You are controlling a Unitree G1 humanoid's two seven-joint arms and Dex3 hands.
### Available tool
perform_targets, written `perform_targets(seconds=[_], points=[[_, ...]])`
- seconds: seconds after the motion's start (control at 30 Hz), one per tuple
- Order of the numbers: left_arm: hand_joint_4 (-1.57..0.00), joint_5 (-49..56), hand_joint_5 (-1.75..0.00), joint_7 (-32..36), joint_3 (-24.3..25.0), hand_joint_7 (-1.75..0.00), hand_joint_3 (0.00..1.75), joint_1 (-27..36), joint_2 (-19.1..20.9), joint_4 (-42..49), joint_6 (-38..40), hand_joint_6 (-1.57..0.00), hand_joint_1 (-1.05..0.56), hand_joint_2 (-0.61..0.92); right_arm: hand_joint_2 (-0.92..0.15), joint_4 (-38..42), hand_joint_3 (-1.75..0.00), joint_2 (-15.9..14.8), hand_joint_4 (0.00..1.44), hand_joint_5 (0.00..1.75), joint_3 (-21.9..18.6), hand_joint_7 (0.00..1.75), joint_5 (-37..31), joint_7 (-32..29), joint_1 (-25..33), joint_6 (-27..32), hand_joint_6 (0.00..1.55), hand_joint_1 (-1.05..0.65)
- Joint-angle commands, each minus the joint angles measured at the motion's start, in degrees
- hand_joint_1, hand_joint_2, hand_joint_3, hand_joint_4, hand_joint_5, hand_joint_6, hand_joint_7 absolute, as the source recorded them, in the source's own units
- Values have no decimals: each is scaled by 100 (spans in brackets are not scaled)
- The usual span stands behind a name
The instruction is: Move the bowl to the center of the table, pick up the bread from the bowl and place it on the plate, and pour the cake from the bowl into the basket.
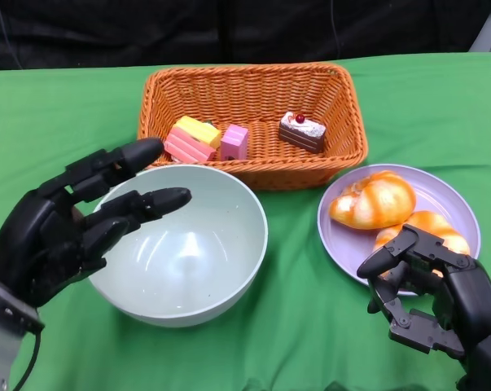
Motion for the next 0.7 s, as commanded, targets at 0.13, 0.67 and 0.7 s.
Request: perform_targets(seconds=[0.13,0.67,0.7], points=[[-66,1335,-142,502,688,-85,50,-229,-541,1081,-1338,-85,-4,92,-69,126,-80,-102,71,150,-167,124,89,58,-78,-315,68,-7],[-80,2288,-175,1821,1862,-158,112,-1005,-542,3121,-1781,-61,-8,61,-64,324,-89,-30,71,152,-325,125,256,68,-198,-504,69,-6],[-80,2292,-175,1902,1927,-161,115,-1041,-515,3222,-1697,-60,-9,60,-65,320,-88,-37,71,152,-332,125,259,69,-193,-502,69,-6]])
